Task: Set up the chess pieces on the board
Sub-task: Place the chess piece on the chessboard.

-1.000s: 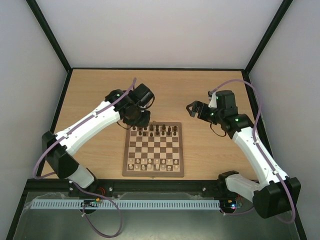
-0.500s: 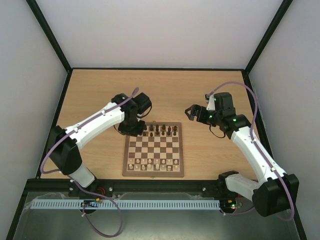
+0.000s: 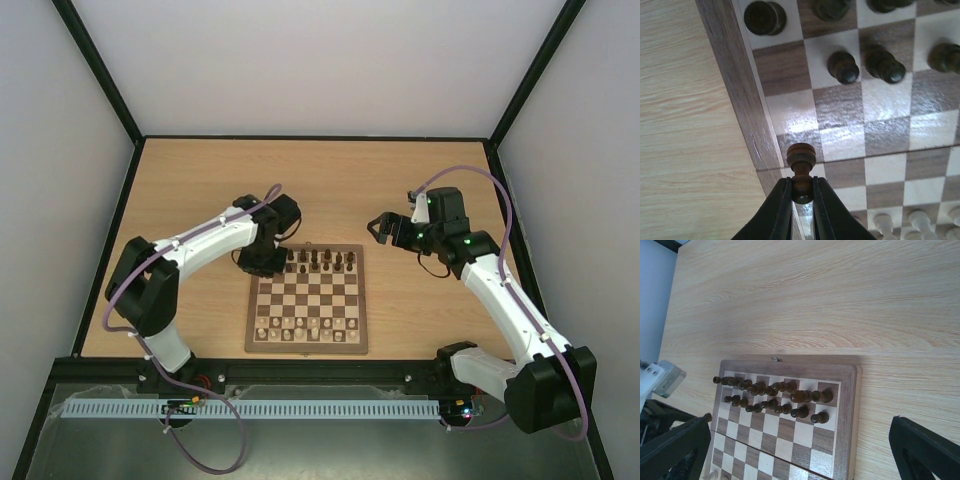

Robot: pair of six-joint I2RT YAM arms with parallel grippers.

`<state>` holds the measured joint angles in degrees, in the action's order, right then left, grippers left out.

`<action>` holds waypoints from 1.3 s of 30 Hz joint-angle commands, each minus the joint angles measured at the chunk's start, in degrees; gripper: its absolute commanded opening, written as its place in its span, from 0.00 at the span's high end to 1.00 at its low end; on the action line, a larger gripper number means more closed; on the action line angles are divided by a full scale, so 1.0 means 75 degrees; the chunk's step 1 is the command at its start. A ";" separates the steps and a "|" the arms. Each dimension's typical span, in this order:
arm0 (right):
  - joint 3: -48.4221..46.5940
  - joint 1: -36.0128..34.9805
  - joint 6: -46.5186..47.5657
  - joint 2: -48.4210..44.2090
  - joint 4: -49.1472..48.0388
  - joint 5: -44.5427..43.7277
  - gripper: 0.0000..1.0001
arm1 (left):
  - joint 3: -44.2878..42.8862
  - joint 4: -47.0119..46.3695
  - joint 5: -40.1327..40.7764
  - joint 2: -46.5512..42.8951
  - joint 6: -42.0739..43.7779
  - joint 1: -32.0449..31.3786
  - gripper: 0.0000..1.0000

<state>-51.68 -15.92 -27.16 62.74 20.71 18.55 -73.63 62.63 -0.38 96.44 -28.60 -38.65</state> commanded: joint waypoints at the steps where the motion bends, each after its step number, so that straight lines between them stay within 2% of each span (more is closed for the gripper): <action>1: 0.0098 -0.0017 0.0105 -0.0089 -0.0051 0.0197 0.01 | 0.0099 -0.0268 0.0083 0.0262 0.0241 0.0226 0.89; 20: 0.0173 -0.0012 0.0083 -0.0150 -0.0113 0.0336 0.01 | -0.0525 -0.0468 0.0332 0.1099 0.0506 0.0454 0.89; 39: 0.0210 -0.0016 0.0071 -0.0153 -0.0138 0.0382 0.01 | -0.0466 -0.0634 0.0399 0.1348 0.0656 0.0586 0.85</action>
<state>-50.83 -15.92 -27.18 62.54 19.79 20.56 -76.25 57.78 2.00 105.60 -24.38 -34.68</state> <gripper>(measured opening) 0.986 0.142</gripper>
